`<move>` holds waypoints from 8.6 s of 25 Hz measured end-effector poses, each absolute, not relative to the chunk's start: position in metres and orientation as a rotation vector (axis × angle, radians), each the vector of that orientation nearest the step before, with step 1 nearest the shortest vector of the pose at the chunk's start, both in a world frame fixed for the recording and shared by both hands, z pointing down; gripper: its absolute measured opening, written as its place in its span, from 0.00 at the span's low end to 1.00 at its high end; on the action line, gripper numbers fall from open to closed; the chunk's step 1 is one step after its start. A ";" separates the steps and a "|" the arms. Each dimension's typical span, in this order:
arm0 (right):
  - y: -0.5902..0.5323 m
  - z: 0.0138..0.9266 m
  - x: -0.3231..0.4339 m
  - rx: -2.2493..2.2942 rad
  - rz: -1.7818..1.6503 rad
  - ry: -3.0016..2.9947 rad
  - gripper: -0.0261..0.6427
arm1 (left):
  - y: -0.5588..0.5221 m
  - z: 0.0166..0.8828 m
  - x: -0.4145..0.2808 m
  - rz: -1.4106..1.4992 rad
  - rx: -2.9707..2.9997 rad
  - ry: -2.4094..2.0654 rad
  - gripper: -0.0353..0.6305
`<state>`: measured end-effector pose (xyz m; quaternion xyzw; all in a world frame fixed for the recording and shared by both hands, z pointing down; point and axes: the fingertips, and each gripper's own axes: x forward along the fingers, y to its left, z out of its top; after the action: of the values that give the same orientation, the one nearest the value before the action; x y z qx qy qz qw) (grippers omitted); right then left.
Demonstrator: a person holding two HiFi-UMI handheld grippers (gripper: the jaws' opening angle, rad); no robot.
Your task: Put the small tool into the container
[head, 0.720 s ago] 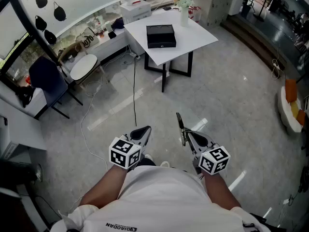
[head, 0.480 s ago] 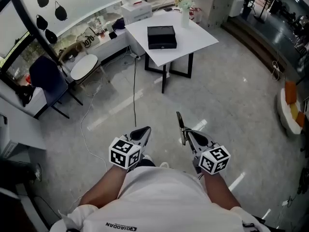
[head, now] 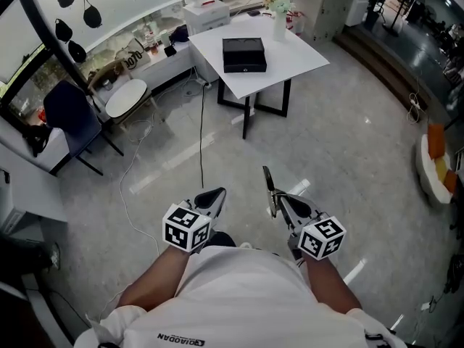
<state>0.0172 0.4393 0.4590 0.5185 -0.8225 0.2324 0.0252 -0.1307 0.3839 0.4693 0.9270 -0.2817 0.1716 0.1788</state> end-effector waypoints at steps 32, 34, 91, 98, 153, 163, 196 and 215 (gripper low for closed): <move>0.224 0.461 0.037 1.636 0.773 -2.469 0.06 | 0.164 0.474 -0.109 0.452 2.606 -0.747 0.07; 0.202 0.458 0.038 1.652 0.766 -2.463 0.06 | 0.141 0.468 -0.107 0.446 2.628 -0.730 0.07; -0.208 0.494 0.170 1.390 0.754 -2.522 0.06 | -0.223 0.497 0.030 0.558 2.520 -0.866 0.07; -0.233 0.518 0.173 1.284 0.716 -2.498 0.06 | -0.232 0.506 0.027 0.572 2.472 -0.929 0.07; -0.391 0.661 0.095 0.528 -0.402 -1.856 0.06 | -0.259 0.544 -0.065 0.479 2.282 -1.058 0.07; -0.374 0.676 0.091 0.492 -0.372 -1.872 0.13 | -0.261 0.543 -0.060 0.486 2.292 -1.043 0.07; -0.317 0.505 0.131 1.096 0.136 -2.332 0.27 | -0.295 0.497 -0.007 0.451 2.462 -1.024 0.06; -0.274 0.453 0.185 1.456 0.672 -2.567 0.05 | -0.287 0.464 0.016 0.432 2.561 -1.008 0.06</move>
<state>0.1854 -0.2741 0.4535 0.4803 -0.8467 0.2217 0.0572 0.0159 -0.2873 0.4642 0.9047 -0.3561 0.1528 0.1771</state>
